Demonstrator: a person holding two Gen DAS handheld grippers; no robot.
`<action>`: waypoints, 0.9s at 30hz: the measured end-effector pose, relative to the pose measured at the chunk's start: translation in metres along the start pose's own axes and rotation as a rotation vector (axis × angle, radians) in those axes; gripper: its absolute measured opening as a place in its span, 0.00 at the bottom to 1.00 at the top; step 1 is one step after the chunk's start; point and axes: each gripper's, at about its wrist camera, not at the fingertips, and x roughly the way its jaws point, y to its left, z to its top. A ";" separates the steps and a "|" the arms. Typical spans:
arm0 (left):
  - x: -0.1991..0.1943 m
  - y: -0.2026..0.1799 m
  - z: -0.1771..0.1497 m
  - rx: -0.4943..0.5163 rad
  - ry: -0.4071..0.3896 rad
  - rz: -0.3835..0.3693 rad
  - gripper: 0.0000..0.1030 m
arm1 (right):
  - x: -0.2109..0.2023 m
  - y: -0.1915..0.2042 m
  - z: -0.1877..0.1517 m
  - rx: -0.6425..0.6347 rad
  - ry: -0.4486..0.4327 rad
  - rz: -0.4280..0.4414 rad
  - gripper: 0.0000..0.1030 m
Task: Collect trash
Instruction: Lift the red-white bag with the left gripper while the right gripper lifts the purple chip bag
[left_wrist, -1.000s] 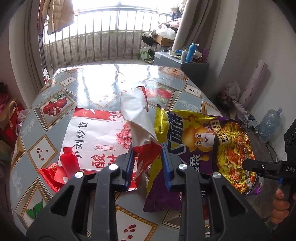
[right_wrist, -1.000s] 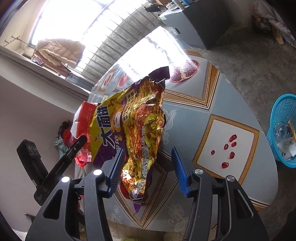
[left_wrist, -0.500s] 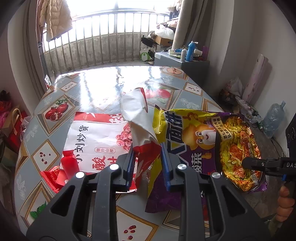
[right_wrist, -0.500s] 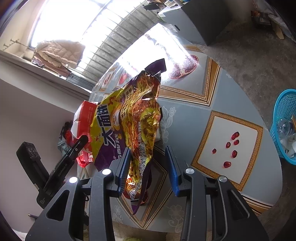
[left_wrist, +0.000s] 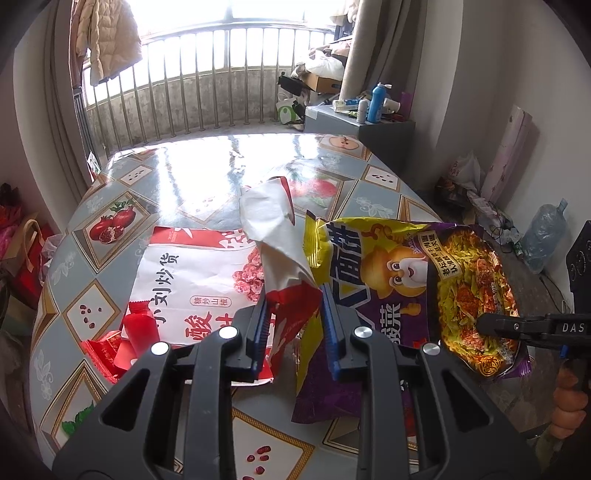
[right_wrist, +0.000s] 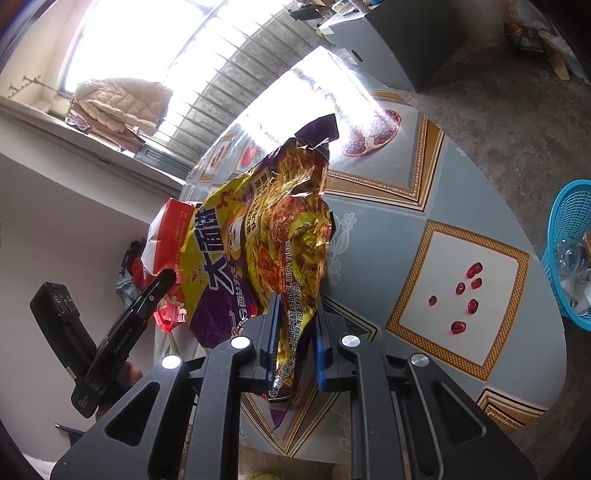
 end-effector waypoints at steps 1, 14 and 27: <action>-0.002 0.001 -0.001 0.000 0.002 -0.005 0.23 | -0.002 0.000 0.000 -0.003 -0.001 0.004 0.11; -0.033 0.009 -0.031 -0.012 0.065 -0.077 0.23 | -0.045 -0.011 -0.013 -0.023 -0.027 -0.021 0.10; -0.019 -0.027 -0.050 0.056 0.087 -0.108 0.23 | -0.031 -0.013 -0.017 -0.030 0.063 0.000 0.18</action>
